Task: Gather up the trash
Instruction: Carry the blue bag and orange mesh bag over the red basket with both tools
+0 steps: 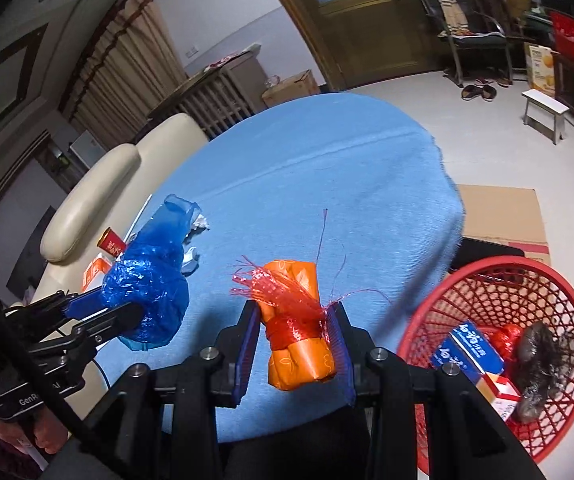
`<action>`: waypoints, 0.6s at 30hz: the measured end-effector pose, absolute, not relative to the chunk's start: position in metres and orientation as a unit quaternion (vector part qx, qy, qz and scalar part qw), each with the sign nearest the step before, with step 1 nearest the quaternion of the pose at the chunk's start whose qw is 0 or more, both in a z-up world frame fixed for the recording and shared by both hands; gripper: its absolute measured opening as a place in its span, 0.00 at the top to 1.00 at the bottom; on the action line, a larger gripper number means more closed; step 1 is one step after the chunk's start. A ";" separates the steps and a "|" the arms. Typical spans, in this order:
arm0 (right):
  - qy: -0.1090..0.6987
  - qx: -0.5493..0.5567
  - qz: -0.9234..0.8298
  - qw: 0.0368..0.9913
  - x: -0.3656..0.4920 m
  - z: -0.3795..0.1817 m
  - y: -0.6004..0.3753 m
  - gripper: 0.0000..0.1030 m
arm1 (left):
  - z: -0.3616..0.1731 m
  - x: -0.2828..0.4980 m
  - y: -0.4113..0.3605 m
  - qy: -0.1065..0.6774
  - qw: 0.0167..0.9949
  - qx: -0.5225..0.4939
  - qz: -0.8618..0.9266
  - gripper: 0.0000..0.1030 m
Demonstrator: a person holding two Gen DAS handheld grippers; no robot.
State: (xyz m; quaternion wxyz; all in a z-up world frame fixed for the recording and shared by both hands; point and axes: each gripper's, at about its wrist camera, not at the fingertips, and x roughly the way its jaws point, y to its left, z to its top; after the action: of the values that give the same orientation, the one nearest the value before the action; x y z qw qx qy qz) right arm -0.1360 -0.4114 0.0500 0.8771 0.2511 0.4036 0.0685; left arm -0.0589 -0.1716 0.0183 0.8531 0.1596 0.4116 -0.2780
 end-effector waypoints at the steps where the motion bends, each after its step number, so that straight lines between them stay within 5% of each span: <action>1: 0.403 0.254 0.067 0.876 -0.138 0.049 -0.415 0.64 | 0.019 -0.060 -0.175 0.409 0.853 0.165 -0.279 0.56; 18: 0.394 0.291 0.029 0.871 -0.170 0.040 -0.462 0.64 | 0.019 -0.079 -0.226 0.391 0.839 0.217 -0.311 0.56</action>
State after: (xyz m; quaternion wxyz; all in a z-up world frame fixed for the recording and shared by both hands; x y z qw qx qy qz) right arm -0.1696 -0.4617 0.0404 0.8714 0.2909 0.3939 0.0288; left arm -0.0788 -0.2262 0.0185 0.8386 0.2175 0.3910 -0.3108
